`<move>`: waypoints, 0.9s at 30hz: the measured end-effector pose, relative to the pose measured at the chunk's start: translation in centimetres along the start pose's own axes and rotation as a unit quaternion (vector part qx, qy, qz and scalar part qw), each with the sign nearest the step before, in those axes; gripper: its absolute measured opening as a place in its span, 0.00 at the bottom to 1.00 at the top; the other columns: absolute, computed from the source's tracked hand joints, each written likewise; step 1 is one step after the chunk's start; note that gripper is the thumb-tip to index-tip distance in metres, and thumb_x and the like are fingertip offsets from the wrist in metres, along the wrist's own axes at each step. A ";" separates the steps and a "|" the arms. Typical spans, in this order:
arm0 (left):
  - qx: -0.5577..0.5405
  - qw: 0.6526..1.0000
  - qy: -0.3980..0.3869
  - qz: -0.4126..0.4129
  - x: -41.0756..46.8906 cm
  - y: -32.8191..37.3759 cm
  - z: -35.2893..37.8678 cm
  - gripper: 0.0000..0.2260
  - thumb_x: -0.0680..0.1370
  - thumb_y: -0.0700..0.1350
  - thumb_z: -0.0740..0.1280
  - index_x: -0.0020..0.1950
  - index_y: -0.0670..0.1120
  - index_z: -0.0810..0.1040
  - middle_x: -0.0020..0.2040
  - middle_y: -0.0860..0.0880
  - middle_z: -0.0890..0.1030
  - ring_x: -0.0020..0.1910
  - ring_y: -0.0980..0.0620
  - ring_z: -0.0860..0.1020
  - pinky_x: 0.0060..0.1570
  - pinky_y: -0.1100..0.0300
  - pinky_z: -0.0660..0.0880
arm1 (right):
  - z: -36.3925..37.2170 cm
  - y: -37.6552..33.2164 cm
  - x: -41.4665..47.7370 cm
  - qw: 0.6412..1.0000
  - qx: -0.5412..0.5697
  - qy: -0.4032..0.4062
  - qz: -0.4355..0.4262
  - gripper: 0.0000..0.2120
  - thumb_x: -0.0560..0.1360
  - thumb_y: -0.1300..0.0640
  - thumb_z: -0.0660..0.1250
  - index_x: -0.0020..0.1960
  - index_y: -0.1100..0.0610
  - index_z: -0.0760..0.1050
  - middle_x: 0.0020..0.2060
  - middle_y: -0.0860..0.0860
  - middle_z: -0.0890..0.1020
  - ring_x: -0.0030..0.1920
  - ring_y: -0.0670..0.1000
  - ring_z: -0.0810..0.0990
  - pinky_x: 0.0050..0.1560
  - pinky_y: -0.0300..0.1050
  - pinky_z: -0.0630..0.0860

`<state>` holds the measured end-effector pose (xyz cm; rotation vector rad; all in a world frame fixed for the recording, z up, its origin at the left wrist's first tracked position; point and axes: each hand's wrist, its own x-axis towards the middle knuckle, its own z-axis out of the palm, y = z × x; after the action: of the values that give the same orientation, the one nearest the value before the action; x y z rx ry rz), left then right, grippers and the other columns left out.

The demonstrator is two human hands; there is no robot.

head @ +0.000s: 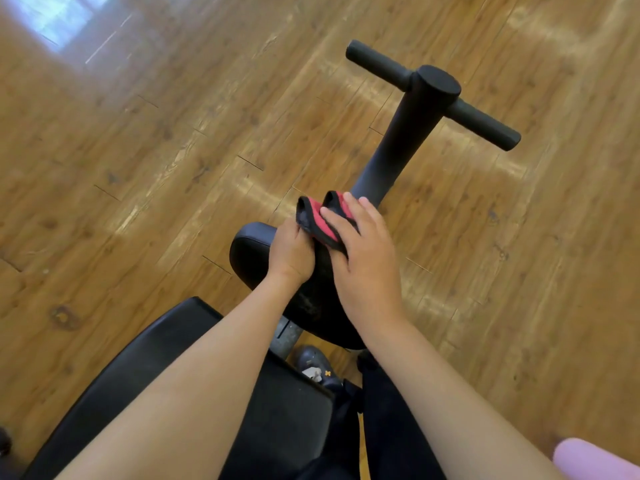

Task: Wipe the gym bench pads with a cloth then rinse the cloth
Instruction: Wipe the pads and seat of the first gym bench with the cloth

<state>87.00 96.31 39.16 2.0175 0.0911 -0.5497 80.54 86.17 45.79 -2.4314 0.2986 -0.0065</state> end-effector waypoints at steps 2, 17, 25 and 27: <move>0.066 0.998 0.004 -0.001 -0.4 -0.2 0.2 0.08 0.77 0.35 0.62 0.54 0.37 0.78 0.51 0.37 0.81 0.52 0.37 0.78 0.55 0.43 0.75 | -0.3 0.7 -2.4 0.999 0.040 0.001 -0.012 0.27 0.76 0.69 0.62 0.72 0.51 0.68 0.75 0.49 0.62 0.77 0.49 0.52 0.75 0.54 0.57; 0.004 0.998 0.045 0.033 -0.3 -0.2 0.8 0.17 0.81 0.47 0.52 0.40 0.57 0.76 0.42 0.57 0.79 0.47 0.54 0.76 0.50 0.54 0.73 | -0.2 2.2 -3.6 0.979 0.194 0.005 0.065 0.27 0.80 0.66 0.58 0.75 0.46 0.62 0.76 0.41 0.56 0.76 0.41 0.52 0.75 0.43 0.57; -0.005 0.997 0.046 0.055 -0.3 -0.1 0.7 0.15 0.81 0.46 0.52 0.47 0.55 0.78 0.43 0.61 0.79 0.49 0.56 0.76 0.51 0.63 0.72 | -0.1 2.1 1.1 0.940 0.294 0.002 0.173 0.19 0.82 0.50 0.54 0.72 0.48 0.67 0.68 0.44 0.72 0.68 0.42 0.69 0.70 0.49 0.68; -0.037 0.997 0.047 0.050 -0.3 0.1 0.7 0.18 0.77 0.49 0.50 0.44 0.54 0.79 0.42 0.58 0.80 0.48 0.54 0.77 0.51 0.56 0.72 | 0.3 2.3 -1.4 0.924 0.334 0.020 0.188 0.19 0.82 0.49 0.53 0.73 0.43 0.63 0.70 0.42 0.69 0.69 0.42 0.67 0.68 0.45 0.70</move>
<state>86.50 95.67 39.12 1.9628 0.0668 -0.3838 78.74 84.93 44.23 -1.6714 0.6596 0.0106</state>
